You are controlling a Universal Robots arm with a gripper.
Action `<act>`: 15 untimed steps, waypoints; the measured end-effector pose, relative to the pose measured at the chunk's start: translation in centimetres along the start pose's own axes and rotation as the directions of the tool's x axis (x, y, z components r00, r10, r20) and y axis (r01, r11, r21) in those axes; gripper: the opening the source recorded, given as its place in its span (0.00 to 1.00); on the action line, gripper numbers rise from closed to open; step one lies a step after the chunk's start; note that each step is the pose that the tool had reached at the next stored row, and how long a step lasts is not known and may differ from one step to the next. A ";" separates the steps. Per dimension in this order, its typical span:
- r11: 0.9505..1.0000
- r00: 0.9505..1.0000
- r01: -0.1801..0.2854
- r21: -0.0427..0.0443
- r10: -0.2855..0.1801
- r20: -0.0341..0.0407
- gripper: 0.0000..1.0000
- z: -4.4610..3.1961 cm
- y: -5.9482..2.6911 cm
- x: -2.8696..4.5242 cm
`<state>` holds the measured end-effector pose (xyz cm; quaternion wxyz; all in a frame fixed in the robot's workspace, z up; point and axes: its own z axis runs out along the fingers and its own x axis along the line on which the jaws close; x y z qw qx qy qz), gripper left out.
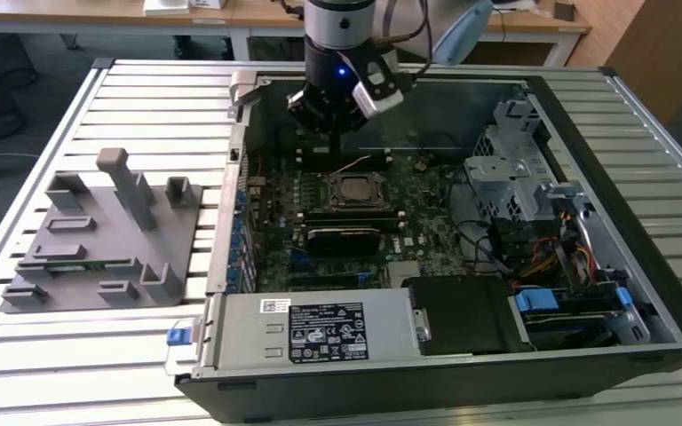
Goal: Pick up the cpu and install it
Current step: 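Install the first cpu locking lever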
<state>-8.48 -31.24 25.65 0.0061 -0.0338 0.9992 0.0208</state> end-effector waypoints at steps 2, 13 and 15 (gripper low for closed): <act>1.000 1.000 0.000 -0.028 0.000 0.002 0.11 0.02 -0.09 0.00; 0.999 1.000 -0.018 -0.037 0.018 0.003 0.11 0.44 -0.30 -0.78; 0.999 1.000 -0.018 -0.037 0.018 0.003 0.11 0.66 -0.32 -0.97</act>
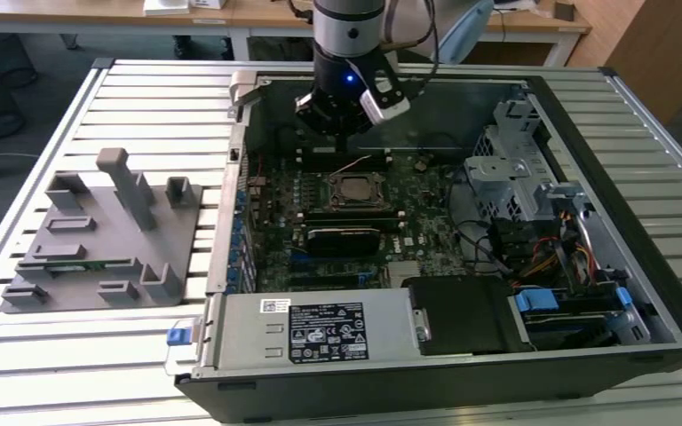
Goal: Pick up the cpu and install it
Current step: 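Install the first cpu locking lever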
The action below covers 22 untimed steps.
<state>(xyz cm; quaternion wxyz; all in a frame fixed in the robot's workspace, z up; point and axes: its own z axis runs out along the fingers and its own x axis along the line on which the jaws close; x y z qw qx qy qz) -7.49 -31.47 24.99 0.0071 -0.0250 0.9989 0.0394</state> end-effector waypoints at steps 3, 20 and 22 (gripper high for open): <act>1.000 1.000 0.000 0.000 0.000 0.000 0.11 0.31 -0.03 -0.12; 1.000 1.000 0.000 0.000 0.000 -0.001 0.11 1.39 -0.15 -0.80; 1.000 1.000 0.000 0.000 0.000 -0.001 0.11 1.41 -0.15 -0.83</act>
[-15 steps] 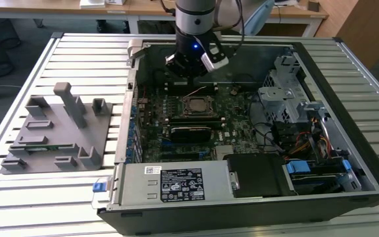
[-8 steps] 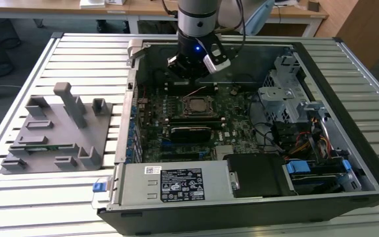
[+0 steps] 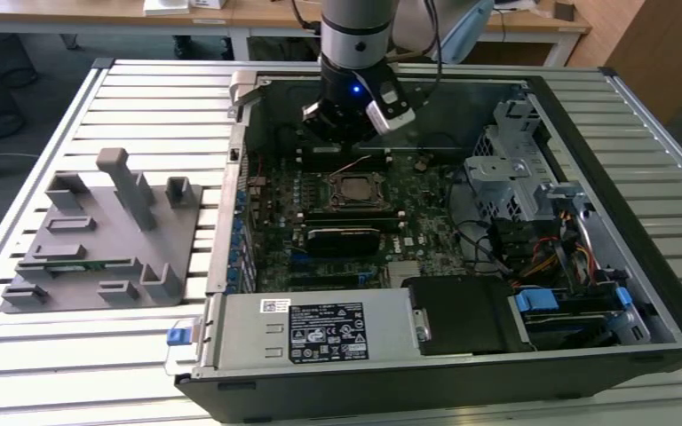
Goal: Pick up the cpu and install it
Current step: 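Install the first cpu locking lever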
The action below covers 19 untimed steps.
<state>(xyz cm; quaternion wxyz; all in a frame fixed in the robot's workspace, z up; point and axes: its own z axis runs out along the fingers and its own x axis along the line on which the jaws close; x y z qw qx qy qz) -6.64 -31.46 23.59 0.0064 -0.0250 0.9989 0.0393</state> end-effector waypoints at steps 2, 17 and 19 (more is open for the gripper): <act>1.000 1.000 0.000 0.000 0.000 0.000 0.11 0.02 0.00 -0.03; 1.000 1.000 0.003 0.001 -0.003 0.000 0.11 0.52 0.26 -1.09; 1.000 1.000 0.003 0.001 -0.003 0.000 0.11 0.60 0.28 -1.21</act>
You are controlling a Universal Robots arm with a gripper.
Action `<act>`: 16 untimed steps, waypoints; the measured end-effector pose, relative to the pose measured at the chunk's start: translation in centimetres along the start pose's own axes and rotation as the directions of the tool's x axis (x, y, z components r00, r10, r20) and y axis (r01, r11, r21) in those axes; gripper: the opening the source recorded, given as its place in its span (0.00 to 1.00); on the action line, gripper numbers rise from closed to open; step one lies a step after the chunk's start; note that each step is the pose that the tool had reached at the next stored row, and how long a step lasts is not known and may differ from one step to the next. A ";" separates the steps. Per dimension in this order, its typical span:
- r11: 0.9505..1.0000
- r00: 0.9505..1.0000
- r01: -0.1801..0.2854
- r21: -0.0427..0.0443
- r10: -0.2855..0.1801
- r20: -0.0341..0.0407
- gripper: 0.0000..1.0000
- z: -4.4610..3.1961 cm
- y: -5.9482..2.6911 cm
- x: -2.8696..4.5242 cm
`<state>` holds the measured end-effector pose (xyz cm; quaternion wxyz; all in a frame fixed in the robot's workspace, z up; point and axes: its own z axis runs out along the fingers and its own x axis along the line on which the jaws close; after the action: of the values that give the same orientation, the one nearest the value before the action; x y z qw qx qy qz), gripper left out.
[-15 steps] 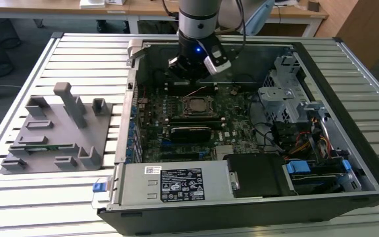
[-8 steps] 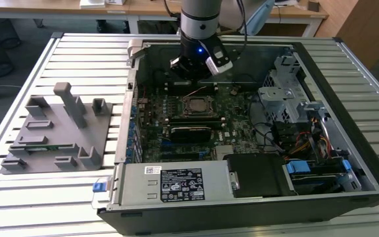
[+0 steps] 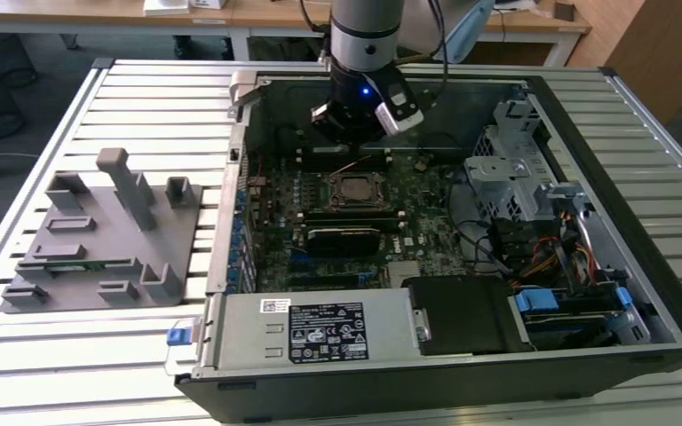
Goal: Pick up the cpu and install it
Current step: 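Install the first cpu locking lever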
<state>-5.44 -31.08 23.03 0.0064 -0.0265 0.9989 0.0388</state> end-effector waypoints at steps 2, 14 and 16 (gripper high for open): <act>1.000 1.000 0.000 0.000 0.000 0.000 0.11 0.10 0.02 -0.08; 1.000 1.000 0.000 0.000 0.000 0.000 0.11 0.66 0.33 -0.64; 1.000 1.000 0.000 0.000 0.000 0.000 0.11 0.78 0.36 -0.67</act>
<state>-4.78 -30.63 22.29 0.0063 -0.0265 0.9989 0.0387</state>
